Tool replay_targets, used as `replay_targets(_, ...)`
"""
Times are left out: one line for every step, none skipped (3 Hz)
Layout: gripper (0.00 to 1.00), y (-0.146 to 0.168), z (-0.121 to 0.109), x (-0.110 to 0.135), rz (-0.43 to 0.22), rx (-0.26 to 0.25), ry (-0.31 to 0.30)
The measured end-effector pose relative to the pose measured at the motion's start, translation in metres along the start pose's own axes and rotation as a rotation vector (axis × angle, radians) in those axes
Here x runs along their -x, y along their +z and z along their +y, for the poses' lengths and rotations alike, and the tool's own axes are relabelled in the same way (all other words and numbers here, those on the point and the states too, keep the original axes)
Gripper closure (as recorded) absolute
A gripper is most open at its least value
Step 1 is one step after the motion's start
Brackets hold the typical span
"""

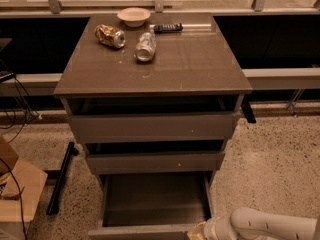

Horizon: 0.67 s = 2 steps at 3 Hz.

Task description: Close bottom drawer

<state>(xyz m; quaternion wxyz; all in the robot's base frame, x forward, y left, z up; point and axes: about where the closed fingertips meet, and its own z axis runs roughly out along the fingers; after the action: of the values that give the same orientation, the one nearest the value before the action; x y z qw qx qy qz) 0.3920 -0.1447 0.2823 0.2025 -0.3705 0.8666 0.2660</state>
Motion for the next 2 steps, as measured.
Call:
replay_targets(1.00, 0.023, -0.015, -0.012, -0.009, -0.001, 0.046)
replay_targets(1.00, 0.040, -0.026, -0.023, -0.018, 0.006, 0.095)
